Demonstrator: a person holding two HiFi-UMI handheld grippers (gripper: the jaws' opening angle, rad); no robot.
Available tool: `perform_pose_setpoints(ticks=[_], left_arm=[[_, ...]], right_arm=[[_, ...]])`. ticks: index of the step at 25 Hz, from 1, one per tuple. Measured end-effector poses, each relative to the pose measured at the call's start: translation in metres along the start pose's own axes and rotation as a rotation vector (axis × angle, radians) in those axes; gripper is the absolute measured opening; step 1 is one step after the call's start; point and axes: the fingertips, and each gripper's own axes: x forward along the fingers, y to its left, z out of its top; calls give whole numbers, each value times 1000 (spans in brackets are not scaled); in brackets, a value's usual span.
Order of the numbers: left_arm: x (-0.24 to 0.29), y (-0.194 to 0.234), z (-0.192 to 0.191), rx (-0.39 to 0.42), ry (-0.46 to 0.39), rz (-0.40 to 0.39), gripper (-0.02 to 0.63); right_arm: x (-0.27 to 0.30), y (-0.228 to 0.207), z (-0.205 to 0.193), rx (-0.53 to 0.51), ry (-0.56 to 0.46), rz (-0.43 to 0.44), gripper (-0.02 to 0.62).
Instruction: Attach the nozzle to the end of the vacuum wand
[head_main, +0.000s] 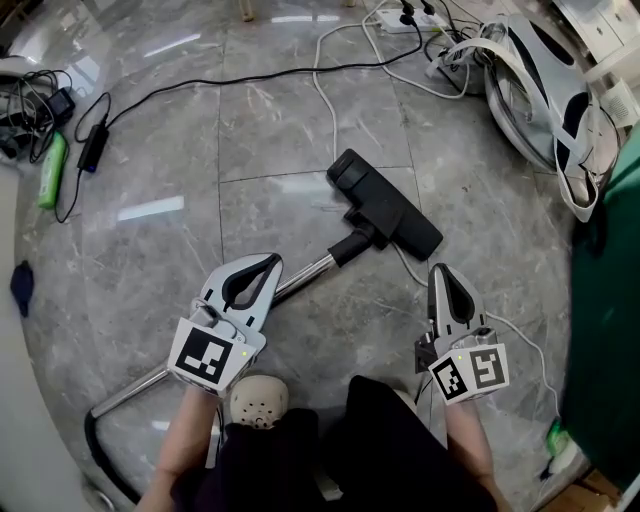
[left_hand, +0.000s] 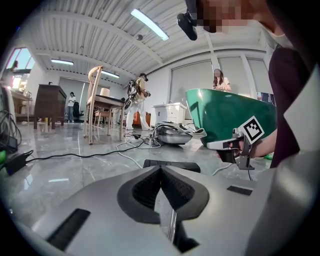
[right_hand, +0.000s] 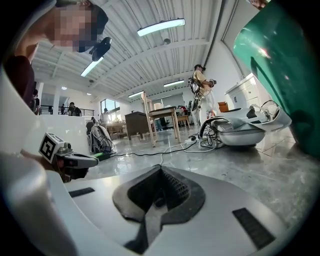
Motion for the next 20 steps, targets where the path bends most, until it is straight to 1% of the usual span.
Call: perform_pose_setpoints(ticks=[2, 4, 6, 8, 9, 11, 13, 15, 17, 19, 20], left_arm=[[-1, 3, 7, 4, 6, -4, 9], [-8, 13, 25, 4, -9, 27, 9], [-22, 29, 60, -11, -16, 86, 9], [-42, 39, 107, -17, 2, 130, 9], [-54, 41, 135, -15, 13, 144, 9], [-78, 39, 195, -8, 22, 158, 9], [-99, 32, 263, -4, 13, 159, 9], [-119, 18, 336, -1, -15, 136, 9], [-142, -3, 413, 36, -50, 105, 9], [-162, -24, 490, 83, -94, 77, 9], [-170, -34, 526, 86, -114, 60, 9]], right_arm=[[-2, -8, 13, -11, -14, -12, 14], [-6, -22, 40, -16, -51, -60, 14], [-11, -37, 82, 11, -105, -141, 14], [-22, -36, 137, 27, -138, -179, 14], [-29, -30, 165, 8, -135, -178, 14], [-47, -13, 222, -63, -102, -169, 14], [-67, 7, 282, -105, -73, -157, 14], [-88, 28, 344, -80, -59, -138, 14], [-107, 54, 404, -30, -47, -118, 14], [-122, 80, 465, -12, -38, -102, 14], [-128, 92, 496, -10, -35, -89, 14]])
